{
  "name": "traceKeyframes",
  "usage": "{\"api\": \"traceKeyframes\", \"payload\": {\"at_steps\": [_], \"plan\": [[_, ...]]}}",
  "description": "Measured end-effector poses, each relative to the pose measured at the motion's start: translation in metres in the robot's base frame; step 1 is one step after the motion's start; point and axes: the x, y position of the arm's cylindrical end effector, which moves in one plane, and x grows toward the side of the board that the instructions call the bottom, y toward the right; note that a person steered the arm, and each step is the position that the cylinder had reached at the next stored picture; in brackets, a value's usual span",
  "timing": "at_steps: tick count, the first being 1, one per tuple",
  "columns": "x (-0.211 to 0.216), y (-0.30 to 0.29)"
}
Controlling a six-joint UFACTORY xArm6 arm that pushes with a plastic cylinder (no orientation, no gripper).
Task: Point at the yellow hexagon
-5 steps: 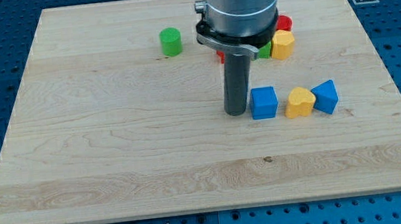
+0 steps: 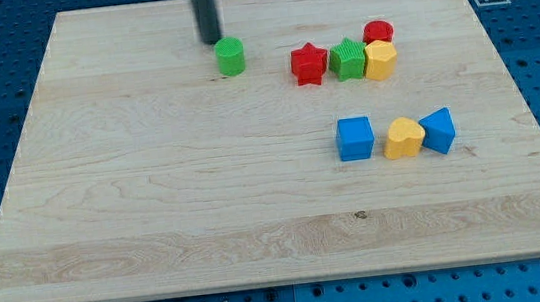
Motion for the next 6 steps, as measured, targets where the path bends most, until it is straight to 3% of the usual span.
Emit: {"api": "traceKeyframes", "payload": {"at_steps": [2,3,4,6], "plan": [[-0.007,0.2],[0.017,0.281],[0.064,0.294],[0.081,0.213]]}}
